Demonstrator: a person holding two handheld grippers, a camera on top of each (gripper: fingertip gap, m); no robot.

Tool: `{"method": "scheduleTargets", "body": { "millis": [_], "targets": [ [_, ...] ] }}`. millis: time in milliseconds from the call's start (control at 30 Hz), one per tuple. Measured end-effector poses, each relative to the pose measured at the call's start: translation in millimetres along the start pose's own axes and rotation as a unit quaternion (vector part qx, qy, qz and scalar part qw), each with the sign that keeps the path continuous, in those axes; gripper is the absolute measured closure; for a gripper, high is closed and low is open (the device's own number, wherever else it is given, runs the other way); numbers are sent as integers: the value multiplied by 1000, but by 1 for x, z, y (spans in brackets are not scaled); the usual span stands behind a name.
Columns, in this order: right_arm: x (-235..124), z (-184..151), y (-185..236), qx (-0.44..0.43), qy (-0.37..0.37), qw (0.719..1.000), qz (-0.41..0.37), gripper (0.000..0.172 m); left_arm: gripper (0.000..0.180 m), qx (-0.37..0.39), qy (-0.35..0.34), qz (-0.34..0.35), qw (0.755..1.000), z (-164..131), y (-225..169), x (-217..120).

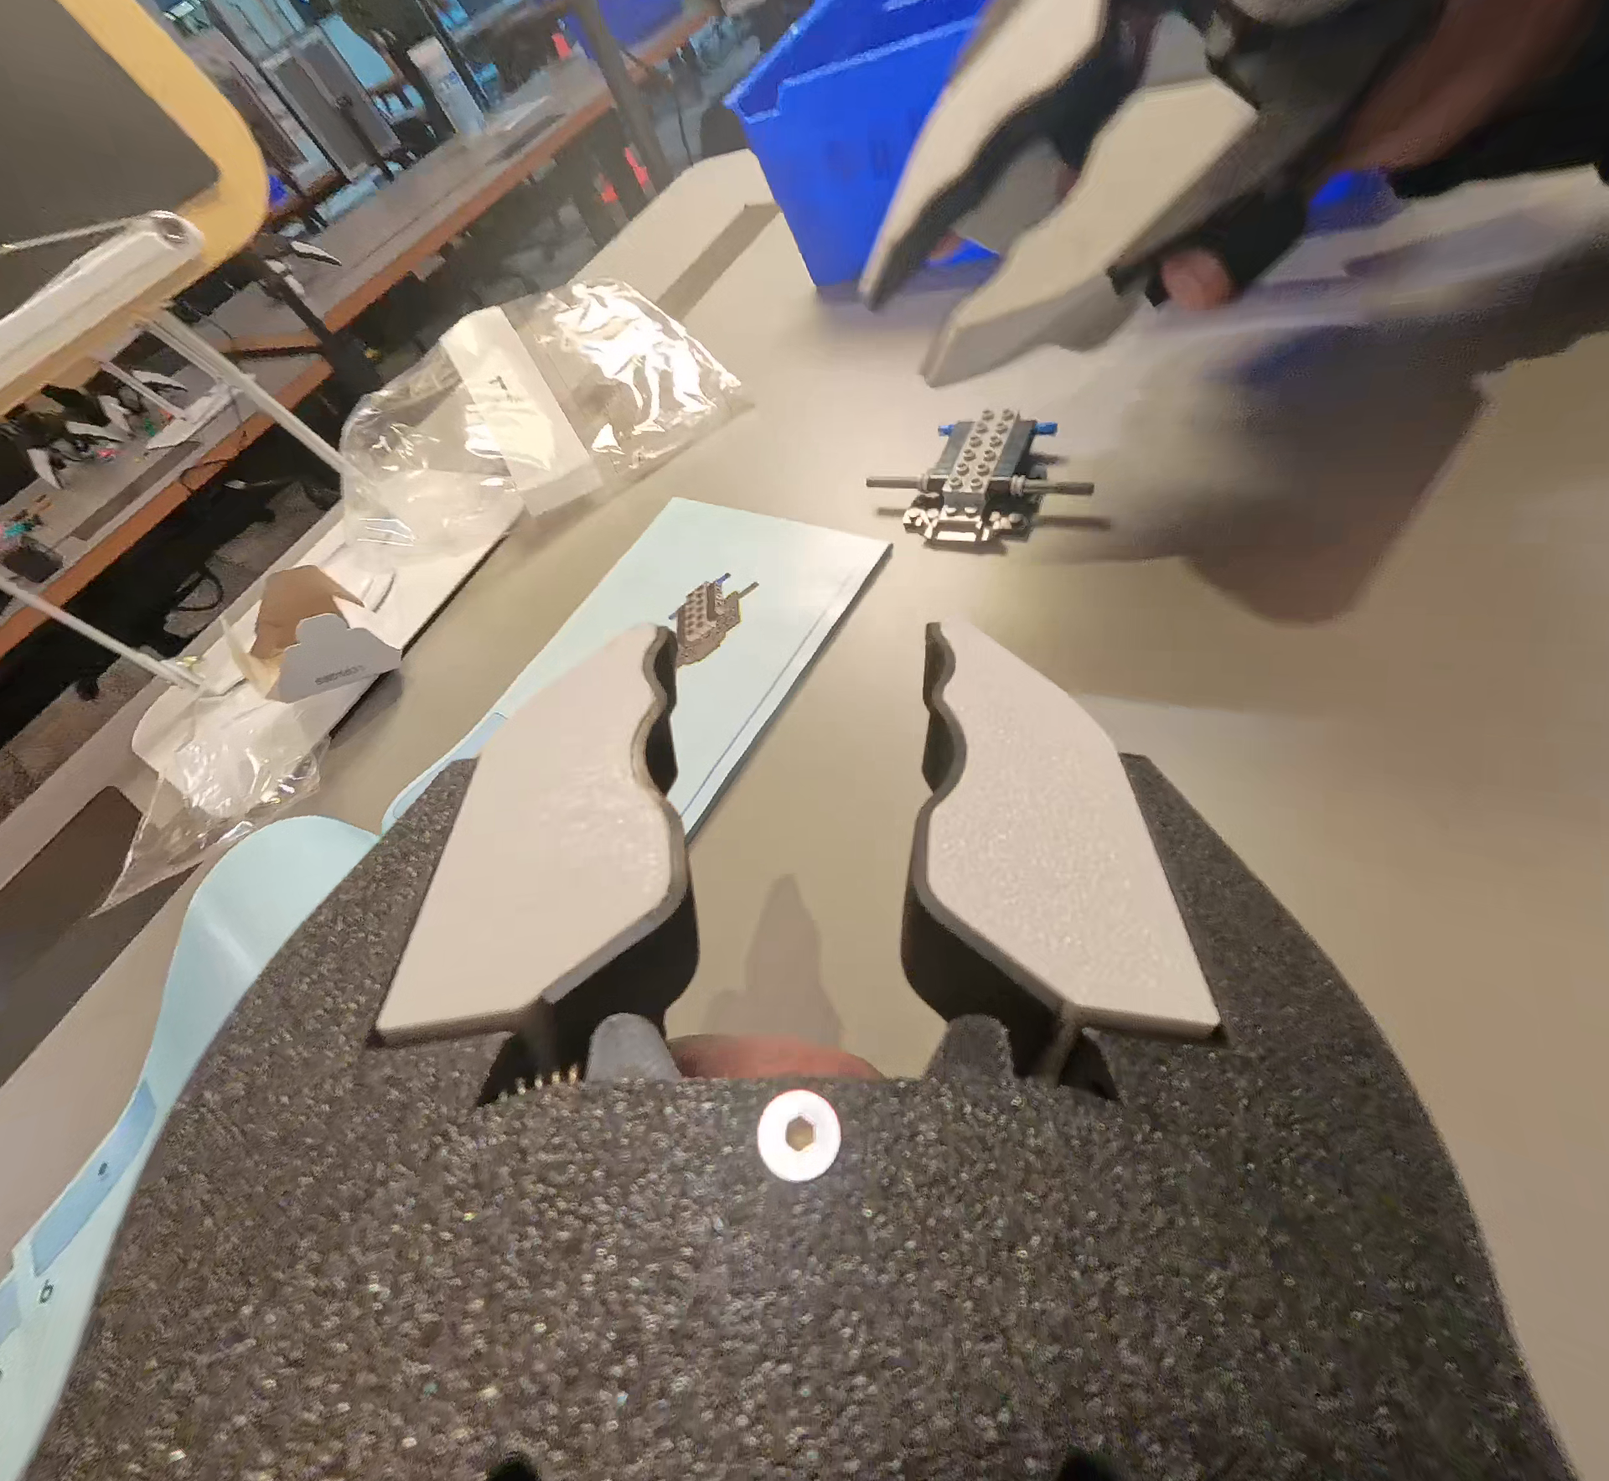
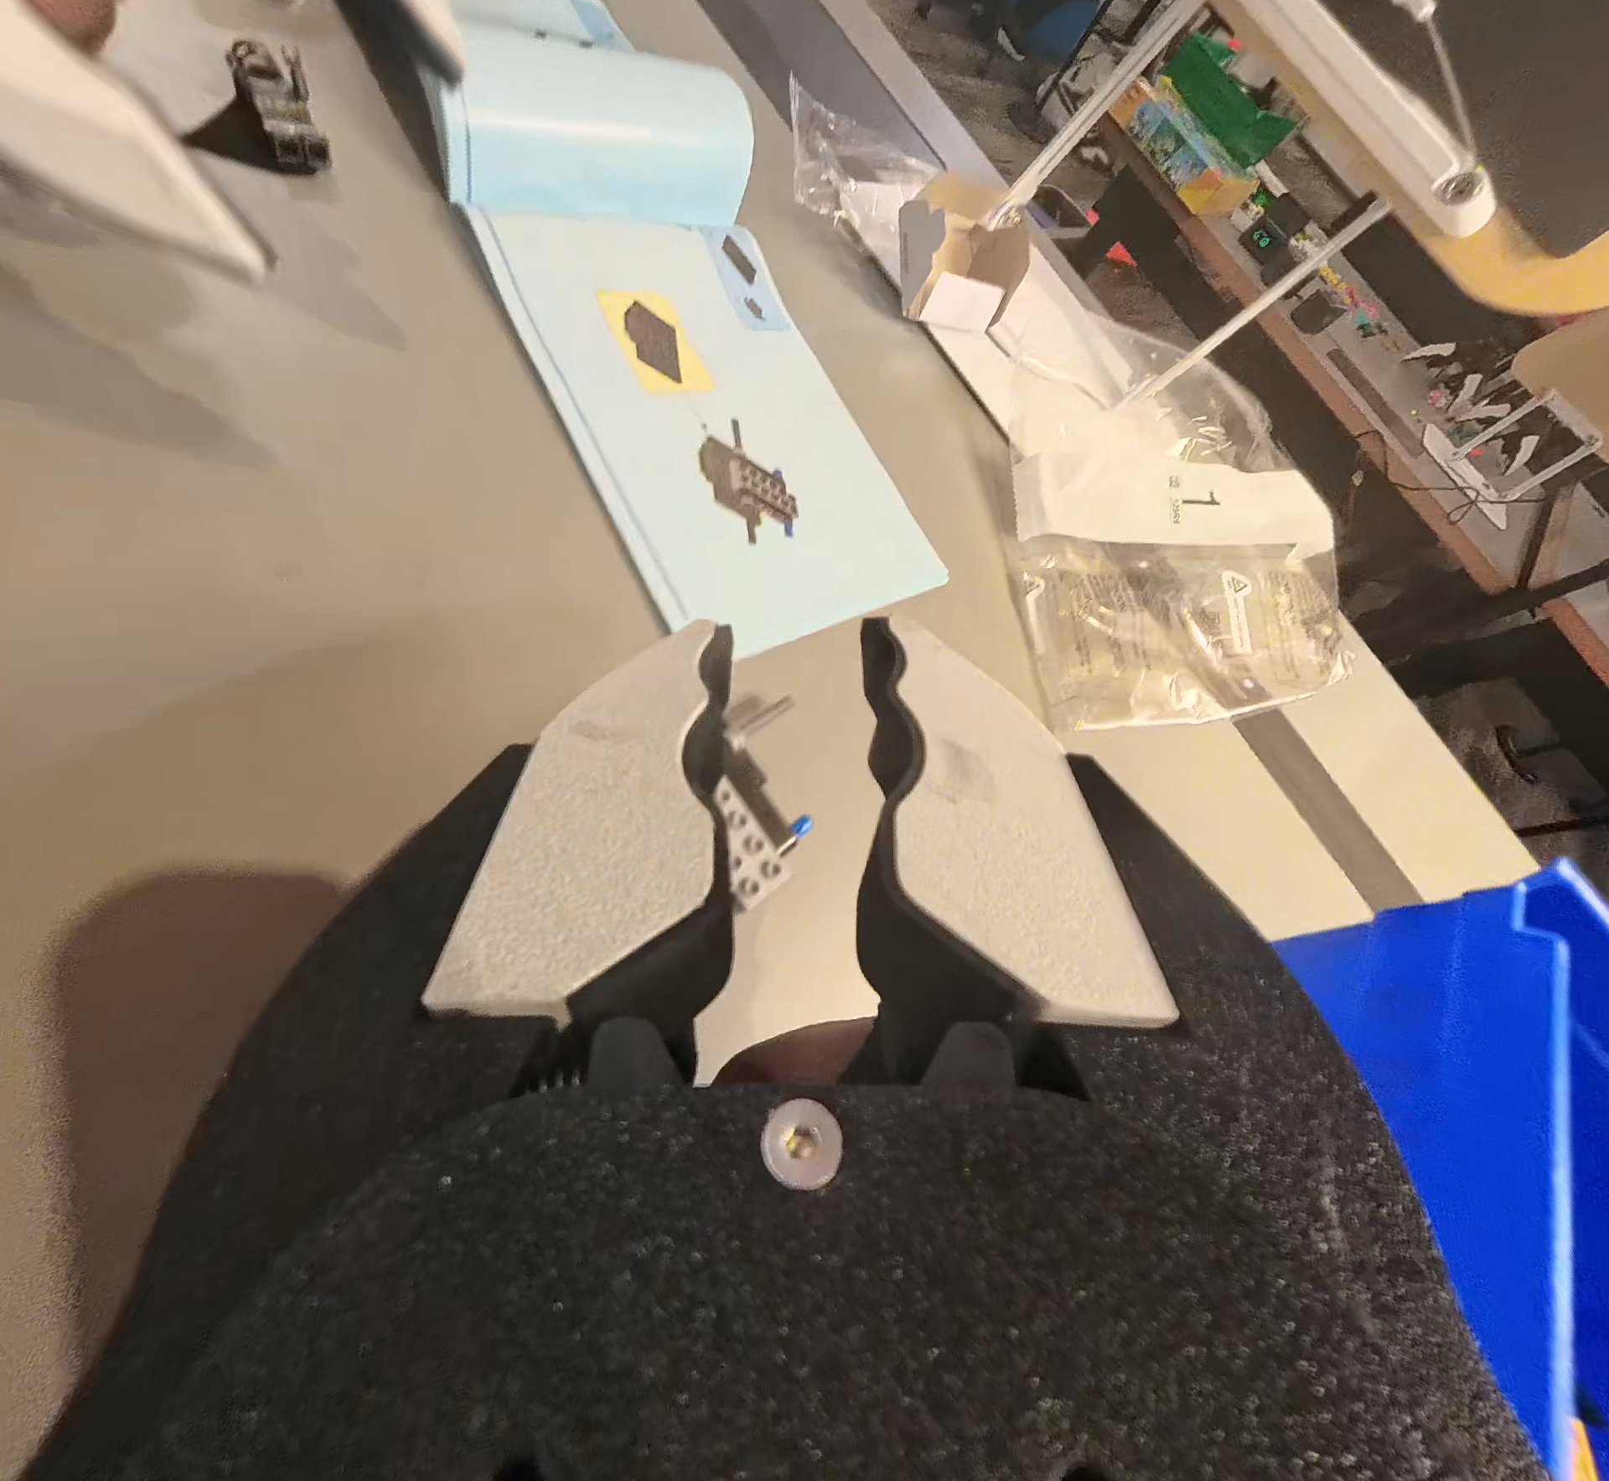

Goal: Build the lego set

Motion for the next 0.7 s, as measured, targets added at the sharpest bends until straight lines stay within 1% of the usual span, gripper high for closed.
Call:
{"method": "scheduleTargets", "body": {
  "millis": [67, 167, 233, 300, 400, 467, 600, 700],
  "targets": [
    [8, 16, -11, 4, 6, 1000, -10, 142, 124, 8, 28, -19, 999, 4, -2, 8],
    [30, 35, -33, 20, 13, 1000, -18, 142, 114, 7, 66, -39, 997, 11, -1, 22],
    [50, 41, -45, 51, 14, 998, 16, 142, 113, 3, 87, -68, 994, 17, 0, 33],
    [75, 44, -60, 92, 4, 995, 41, 142, 113, 14, 91, -93, 991, 25, -1, 46],
    [109, 40, -83, 135, -9, 989, 60, 142, 108, 40, 113, -123, 985, 35, 3, 67],
    [125, 33, -97, 156, -20, 987, 43, 142, 107, 61, 140, -144, 978, 35, 6, 81],
    [131, 19, -103, 210, -90, 972, 55, 143, 110, 115, 192, -184, 957, 24, 7, 100],
    [129, 13, -101, 203, -121, 970, 64, 145, 115, 147, 216, -209, 942, 13, 7, 108]
  ]
}}
Point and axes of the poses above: each gripper's, where its closed fingertips meet, x out along the fingers, z out of its top, y = z × x across the jaws, the point moved 8 cm from there along -x, back along the fingers, and after that the axes turned 3 degrees about x, right-handed, at the moved point
